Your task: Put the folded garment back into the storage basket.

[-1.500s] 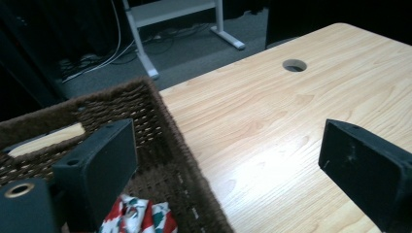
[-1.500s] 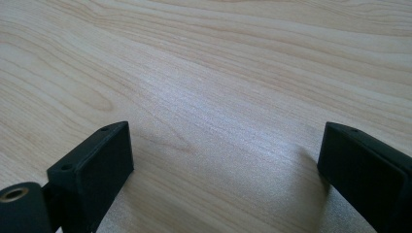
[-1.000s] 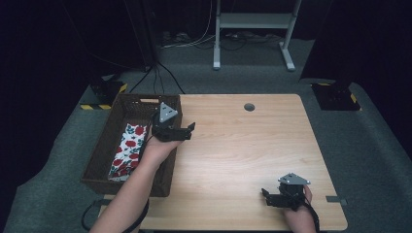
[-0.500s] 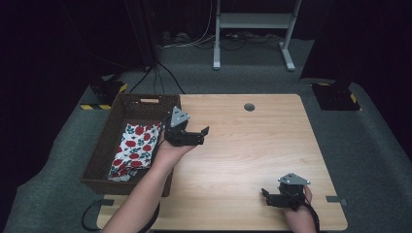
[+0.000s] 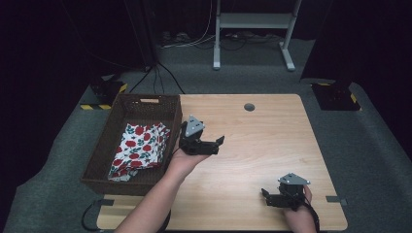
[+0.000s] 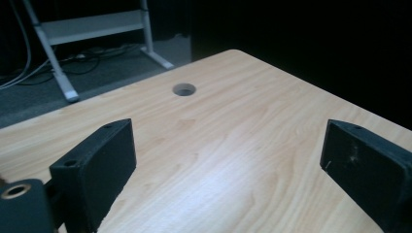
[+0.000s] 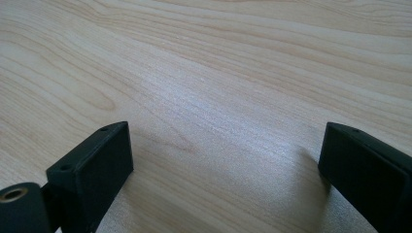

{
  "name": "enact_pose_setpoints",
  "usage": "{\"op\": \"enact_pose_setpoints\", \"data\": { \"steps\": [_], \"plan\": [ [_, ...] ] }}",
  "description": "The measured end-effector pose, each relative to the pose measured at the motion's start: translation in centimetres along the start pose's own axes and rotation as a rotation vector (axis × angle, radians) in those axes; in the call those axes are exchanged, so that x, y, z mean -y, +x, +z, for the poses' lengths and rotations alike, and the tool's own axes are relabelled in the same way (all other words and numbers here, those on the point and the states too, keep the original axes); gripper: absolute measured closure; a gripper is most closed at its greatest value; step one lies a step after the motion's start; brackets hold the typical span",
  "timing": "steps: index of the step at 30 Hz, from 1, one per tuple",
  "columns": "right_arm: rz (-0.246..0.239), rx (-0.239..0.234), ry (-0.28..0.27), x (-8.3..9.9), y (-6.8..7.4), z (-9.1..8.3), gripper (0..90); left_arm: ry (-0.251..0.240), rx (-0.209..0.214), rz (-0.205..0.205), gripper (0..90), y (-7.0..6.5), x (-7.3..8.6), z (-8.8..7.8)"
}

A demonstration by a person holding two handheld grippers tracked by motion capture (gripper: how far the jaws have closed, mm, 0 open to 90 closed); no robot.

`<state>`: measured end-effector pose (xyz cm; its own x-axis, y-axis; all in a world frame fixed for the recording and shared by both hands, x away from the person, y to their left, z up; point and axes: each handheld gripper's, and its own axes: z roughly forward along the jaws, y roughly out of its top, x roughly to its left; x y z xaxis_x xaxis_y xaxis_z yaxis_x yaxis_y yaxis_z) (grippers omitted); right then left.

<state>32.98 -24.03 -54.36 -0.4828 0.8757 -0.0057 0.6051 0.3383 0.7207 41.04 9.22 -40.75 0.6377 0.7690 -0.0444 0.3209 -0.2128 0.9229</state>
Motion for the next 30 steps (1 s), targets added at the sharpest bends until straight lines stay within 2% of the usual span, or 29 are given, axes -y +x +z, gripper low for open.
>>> {"op": "enact_pose_setpoints", "data": {
  "steps": [4, 14, 19, 25, 26, 27, 30],
  "plan": [
    [-0.001, 0.0, 0.0, 0.0, 0.0, 0.0, 5.2, 0.003, 0.009, 0.009, 7.6, -1.4, 0.4, 0.6],
    [-0.001, -0.001, 0.0, 0.0, 0.0, 0.0, 5.1, 0.031, 0.042, 0.029, 10.3, -3.4, 1.5, 1.5],
    [-0.001, -0.001, 0.0, 0.0, 0.0, 0.0, 5.2, 0.061, 0.071, 0.028, 10.2, -4.7, 3.0, 2.2],
    [-0.001, -0.001, 0.0, 0.0, 0.0, 0.0, 5.2, 0.121, 0.091, 0.039, 9.2, -5.6, 5.5, 2.9],
    [-0.001, -0.001, 0.0, 0.0, 0.0, 0.0, 5.2, 0.121, 0.091, 0.039, 9.0, -5.6, 5.5, 2.9],
    [-0.002, -0.001, 0.0, 0.0, 0.0, 0.0, 5.2, 0.155, 0.095, 0.049, 8.7, -5.8, 6.8, 3.2],
    [-0.002, -0.001, 0.001, 0.0, 0.0, 0.0, 5.2, 0.209, 0.104, 0.071, 8.6, -6.0, 8.5, 3.5]
  ]
}}
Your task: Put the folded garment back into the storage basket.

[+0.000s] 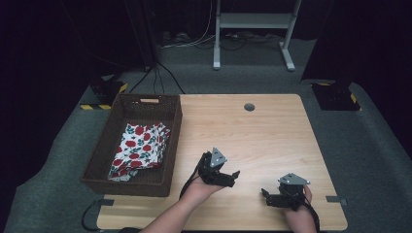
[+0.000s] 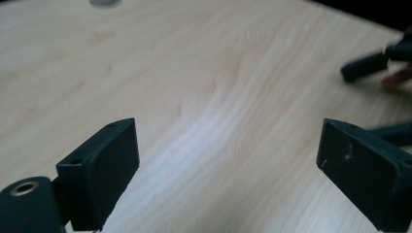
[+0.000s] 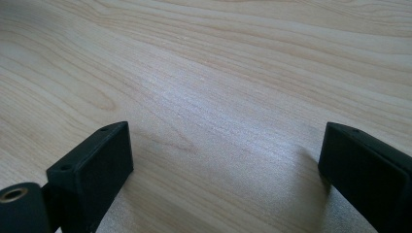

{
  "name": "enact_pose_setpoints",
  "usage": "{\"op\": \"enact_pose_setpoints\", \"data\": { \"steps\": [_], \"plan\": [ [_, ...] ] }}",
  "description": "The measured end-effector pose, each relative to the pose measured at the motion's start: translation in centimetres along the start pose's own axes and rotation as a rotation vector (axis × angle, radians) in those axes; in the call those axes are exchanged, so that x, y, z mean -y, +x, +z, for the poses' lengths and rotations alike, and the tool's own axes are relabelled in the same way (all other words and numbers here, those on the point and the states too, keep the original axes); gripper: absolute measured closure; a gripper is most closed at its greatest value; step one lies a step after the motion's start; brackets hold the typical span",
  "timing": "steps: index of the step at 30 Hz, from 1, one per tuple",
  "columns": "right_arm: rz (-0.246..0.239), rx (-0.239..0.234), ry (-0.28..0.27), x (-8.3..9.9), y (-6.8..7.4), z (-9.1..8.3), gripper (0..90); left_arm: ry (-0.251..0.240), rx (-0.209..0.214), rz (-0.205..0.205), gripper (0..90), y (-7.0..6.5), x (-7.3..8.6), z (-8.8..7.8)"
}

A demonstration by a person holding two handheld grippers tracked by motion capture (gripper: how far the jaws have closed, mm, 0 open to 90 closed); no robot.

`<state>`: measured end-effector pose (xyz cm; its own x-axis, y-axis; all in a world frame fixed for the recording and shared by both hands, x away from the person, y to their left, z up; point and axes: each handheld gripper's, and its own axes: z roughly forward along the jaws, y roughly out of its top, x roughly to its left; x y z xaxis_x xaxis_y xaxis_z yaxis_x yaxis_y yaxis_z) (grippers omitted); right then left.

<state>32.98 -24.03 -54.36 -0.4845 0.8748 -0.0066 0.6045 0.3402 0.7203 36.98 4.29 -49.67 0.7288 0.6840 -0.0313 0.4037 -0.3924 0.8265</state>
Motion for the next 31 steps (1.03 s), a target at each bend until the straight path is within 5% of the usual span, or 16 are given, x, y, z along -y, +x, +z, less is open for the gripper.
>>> {"op": "enact_pose_setpoints", "data": {
  "steps": [14, 31],
  "plan": [
    [0.0, 0.0, 0.0, 0.0, 0.0, 0.0, 5.3, 0.162, -0.021, 0.04, 8.6, -0.1, 4.8, 1.3],
    [0.0, 0.003, -0.001, 0.1, 0.1, -0.1, 5.2, 0.184, -0.003, 0.057, 0.2, -0.6, 4.8, 1.4]
  ]
}}
